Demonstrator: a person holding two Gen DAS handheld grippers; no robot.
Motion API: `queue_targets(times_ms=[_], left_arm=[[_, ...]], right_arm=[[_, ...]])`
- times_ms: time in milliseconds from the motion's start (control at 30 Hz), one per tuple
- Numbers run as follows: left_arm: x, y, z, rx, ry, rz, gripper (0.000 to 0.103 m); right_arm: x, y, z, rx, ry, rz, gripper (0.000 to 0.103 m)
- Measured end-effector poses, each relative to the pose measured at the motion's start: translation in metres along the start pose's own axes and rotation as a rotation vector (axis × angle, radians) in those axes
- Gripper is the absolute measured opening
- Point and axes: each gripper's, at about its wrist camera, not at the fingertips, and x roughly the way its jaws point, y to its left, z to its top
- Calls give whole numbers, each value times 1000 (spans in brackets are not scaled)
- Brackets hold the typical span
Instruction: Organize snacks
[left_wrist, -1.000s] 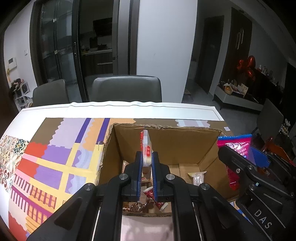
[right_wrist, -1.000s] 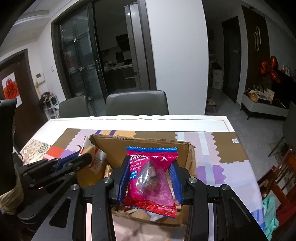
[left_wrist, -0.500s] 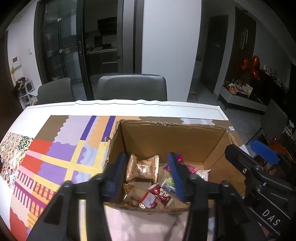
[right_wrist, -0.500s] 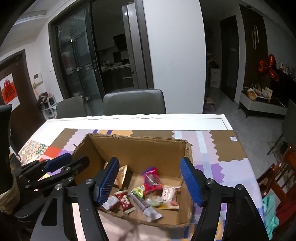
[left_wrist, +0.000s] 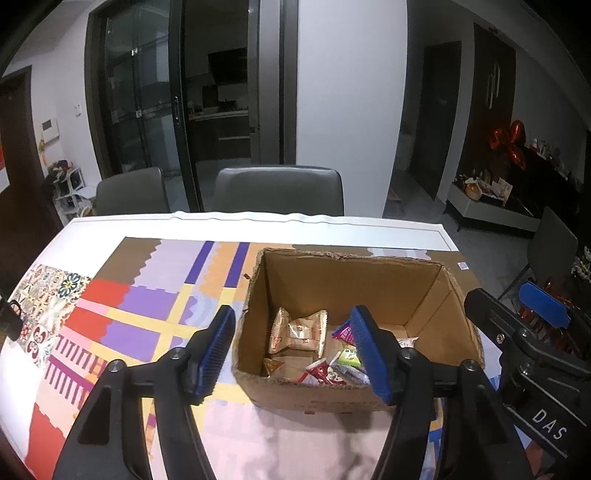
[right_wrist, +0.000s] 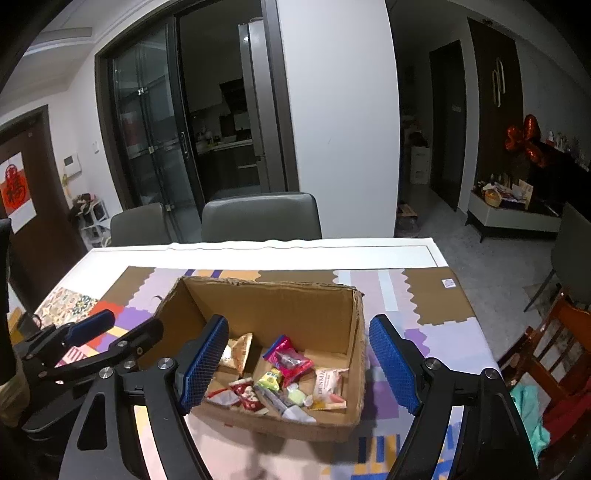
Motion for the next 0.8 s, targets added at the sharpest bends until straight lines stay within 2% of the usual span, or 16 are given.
queue_targets(times_ms=[133, 333, 800], left_arm=[[-17, 3, -2, -9, -20, 18, 73], [-37, 7, -7, -18, -40, 41, 80], [-78, 12, -27, -33, -67, 55, 88]], right_arm=[[-14, 3, -1, -4, -18, -7, 85], [-37, 3, -4, -6, -37, -17, 85], [-86, 7, -21, -21, -66, -55, 87]])
